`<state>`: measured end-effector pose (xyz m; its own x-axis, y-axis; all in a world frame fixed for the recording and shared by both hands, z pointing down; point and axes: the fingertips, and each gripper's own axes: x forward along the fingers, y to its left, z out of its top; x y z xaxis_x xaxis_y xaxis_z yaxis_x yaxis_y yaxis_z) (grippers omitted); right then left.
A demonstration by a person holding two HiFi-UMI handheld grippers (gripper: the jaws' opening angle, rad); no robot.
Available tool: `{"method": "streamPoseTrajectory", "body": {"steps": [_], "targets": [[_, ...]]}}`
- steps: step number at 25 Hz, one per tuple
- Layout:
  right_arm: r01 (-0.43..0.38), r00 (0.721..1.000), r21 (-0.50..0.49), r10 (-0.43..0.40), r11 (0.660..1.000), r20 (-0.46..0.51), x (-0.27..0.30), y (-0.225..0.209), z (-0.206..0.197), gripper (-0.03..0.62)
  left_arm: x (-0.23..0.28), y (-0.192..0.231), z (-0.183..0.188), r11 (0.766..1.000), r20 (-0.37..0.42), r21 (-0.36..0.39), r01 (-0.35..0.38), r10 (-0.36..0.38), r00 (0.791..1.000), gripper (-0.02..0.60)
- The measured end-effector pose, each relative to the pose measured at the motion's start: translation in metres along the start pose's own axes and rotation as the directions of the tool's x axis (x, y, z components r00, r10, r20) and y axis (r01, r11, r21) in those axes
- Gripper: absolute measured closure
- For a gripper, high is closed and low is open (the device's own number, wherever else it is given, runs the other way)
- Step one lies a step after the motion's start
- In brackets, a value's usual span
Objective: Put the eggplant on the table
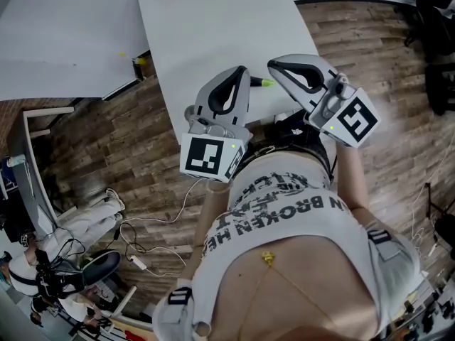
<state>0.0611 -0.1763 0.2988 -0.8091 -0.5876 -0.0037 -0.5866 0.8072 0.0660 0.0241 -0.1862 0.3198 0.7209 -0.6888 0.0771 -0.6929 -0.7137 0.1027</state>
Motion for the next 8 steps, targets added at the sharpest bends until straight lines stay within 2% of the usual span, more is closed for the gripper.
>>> {"method": "streamPoseTrajectory", "body": {"steps": [8], "targets": [[0.004, 1.000, -0.008, -0.004, 1.000, 0.000, 0.0001, -0.0014, 0.0013, 0.586, 0.0008, -0.0006, -0.0002, 1.000, -0.002, 0.001, 0.004, -0.004, 1.000, 0.577]]}}
